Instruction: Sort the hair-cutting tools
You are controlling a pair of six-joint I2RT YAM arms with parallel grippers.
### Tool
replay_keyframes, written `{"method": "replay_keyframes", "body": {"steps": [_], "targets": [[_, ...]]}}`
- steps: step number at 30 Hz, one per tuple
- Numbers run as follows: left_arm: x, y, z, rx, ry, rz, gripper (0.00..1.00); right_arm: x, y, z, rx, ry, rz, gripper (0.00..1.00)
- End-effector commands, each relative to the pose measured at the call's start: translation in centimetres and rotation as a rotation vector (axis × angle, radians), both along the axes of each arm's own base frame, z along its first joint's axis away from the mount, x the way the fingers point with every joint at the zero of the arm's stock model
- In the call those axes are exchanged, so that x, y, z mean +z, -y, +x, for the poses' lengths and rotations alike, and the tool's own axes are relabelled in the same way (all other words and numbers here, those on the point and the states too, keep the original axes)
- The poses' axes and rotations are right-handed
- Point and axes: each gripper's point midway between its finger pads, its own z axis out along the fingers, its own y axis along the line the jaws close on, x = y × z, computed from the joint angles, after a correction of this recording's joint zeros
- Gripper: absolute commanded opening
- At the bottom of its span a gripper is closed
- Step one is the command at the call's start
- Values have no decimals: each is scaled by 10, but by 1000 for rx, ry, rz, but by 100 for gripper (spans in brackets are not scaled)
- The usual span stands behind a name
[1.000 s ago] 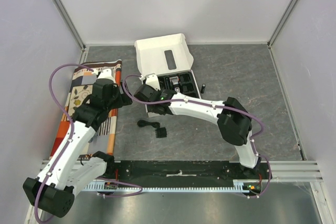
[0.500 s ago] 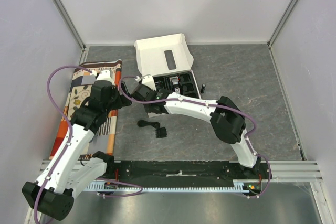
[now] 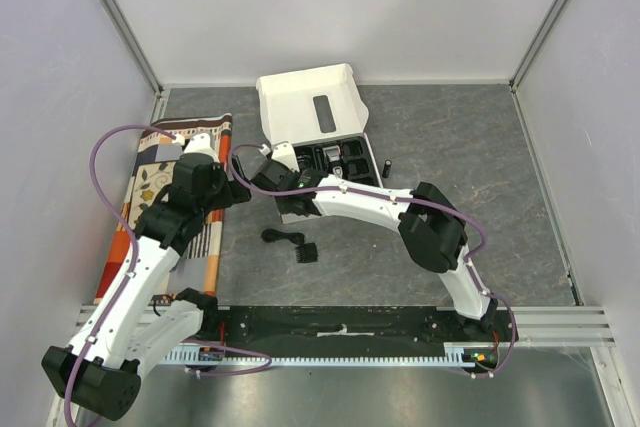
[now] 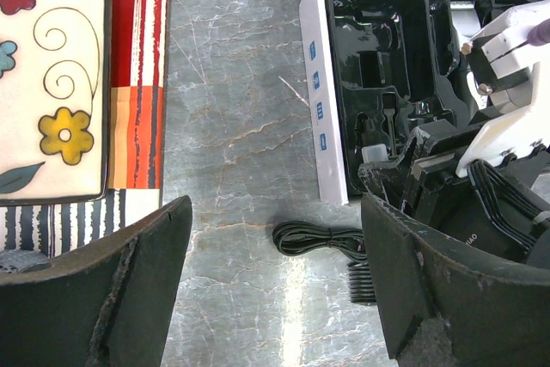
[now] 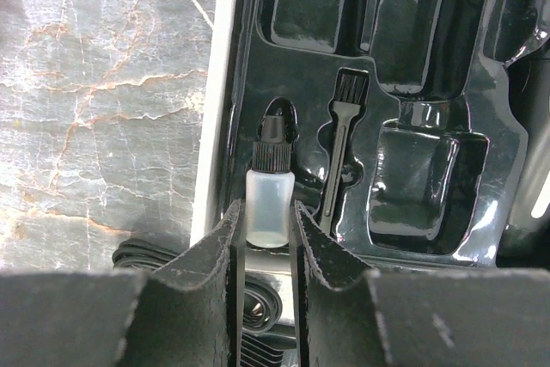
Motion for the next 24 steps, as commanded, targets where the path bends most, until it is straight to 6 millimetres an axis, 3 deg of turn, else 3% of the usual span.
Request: {"method": "replay_keyframes", "body": {"steps": [1, 21, 24], "targets": [[5, 3, 3, -3, 30, -23, 86, 9, -4, 13, -36, 34, 30, 19], [7, 4, 4, -11, 36, -28, 86, -2, -12, 15, -33, 9, 40, 23], [7, 4, 4, -12, 37, -27, 86, -1, -13, 14, -33, 10, 43, 28]]}}
